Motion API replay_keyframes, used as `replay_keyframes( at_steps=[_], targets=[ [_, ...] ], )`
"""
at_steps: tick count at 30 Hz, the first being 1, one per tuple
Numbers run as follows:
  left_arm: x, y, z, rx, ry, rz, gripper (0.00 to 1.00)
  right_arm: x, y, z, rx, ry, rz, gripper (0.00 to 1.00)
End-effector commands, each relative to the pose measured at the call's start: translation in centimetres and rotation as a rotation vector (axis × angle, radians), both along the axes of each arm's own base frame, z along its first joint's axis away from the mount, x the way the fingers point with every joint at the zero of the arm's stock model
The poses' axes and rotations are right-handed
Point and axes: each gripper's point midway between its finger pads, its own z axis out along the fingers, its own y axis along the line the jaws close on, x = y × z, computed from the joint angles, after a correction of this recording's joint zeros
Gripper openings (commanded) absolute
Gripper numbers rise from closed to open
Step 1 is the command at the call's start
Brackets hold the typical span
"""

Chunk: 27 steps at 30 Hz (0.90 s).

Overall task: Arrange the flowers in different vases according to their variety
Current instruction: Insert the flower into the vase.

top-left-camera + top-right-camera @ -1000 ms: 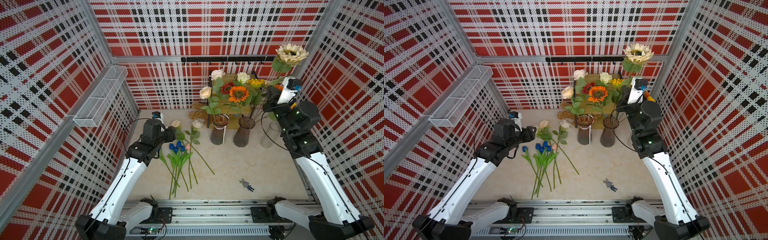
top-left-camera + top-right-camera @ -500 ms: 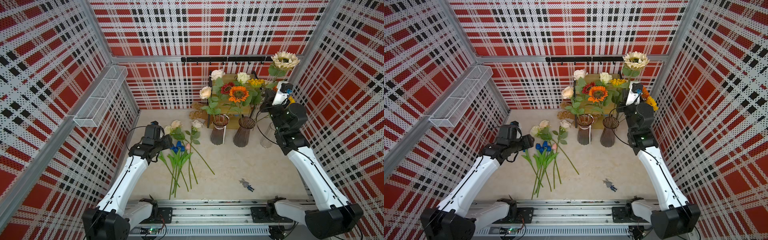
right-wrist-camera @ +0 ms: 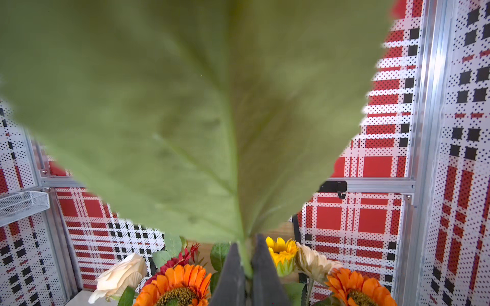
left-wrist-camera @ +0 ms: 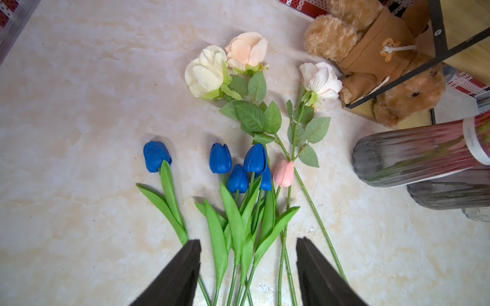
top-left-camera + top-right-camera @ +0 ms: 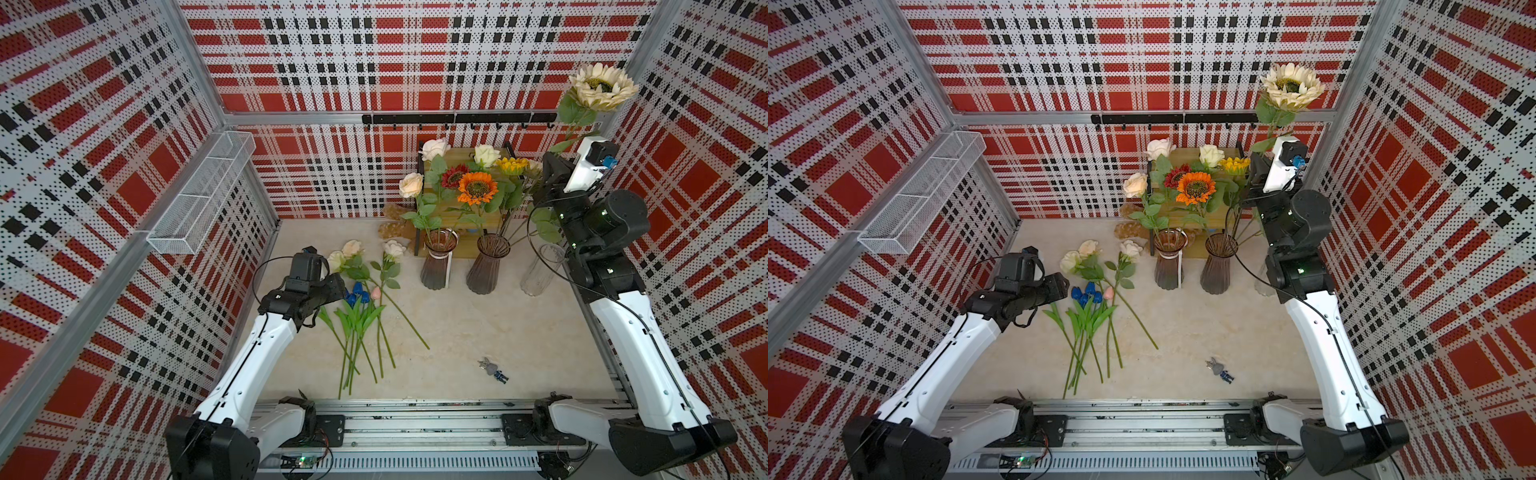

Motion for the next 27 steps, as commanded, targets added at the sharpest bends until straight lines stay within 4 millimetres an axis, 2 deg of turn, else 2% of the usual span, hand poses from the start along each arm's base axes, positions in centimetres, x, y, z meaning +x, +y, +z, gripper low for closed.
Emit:
replay_keyframes(
  at_steps=[1,5,10,11,12,13,14,15,16,19,22,27],
  targets=[
    [-0.2,0.1,-0.3,-0.009,0.008,-0.003,0.63,1.5,0.2,-2.5,0.012,0.044,0.012,0.00],
    [-0.6,0.0,-1.2,-0.024,0.030,0.004,0.63,3.0,0.0,-6.3,0.029,0.091,0.002,0.00],
    [-1.1,-0.1,-3.1,-0.038,0.085,0.006,0.63,5.5,-0.7,-13.0,0.070,0.245,-0.015,0.00],
    [-1.2,-0.2,-3.7,-0.041,0.104,0.004,0.63,5.8,-0.9,-14.0,0.078,0.274,-0.019,0.07],
    [-1.3,-0.3,-4.2,-0.045,0.121,0.000,0.63,5.9,-1.0,-14.7,0.082,0.298,-0.024,0.27],
    [-1.4,-0.6,-4.7,-0.052,0.139,-0.009,0.63,5.8,-1.0,-14.9,0.083,0.312,-0.023,0.51],
    [-1.5,-0.7,-5.2,-0.055,0.157,-0.014,0.63,5.7,-1.1,-14.9,0.086,0.319,-0.025,0.68],
    [-1.6,-0.8,-5.8,-0.058,0.176,-0.020,0.62,5.4,-1.2,-14.7,0.093,0.324,-0.029,0.81],
    [-1.8,-0.9,-6.4,-0.062,0.195,-0.022,0.62,4.9,-1.4,-14.3,0.099,0.325,-0.035,0.89],
    [-2.1,-1.3,-7.5,-0.081,0.232,-0.025,0.60,3.7,-1.8,-13.5,0.114,0.351,-0.048,0.99],
    [-2.4,-1.8,-8.5,-0.095,0.266,-0.040,0.57,2.3,-2.0,-13.6,0.135,0.413,-0.053,1.00],
    [-3.1,-2.7,-10.2,-0.096,0.316,-0.044,0.51,-1.2,-2.5,-14.1,0.171,0.457,-0.053,1.00]
  ],
)
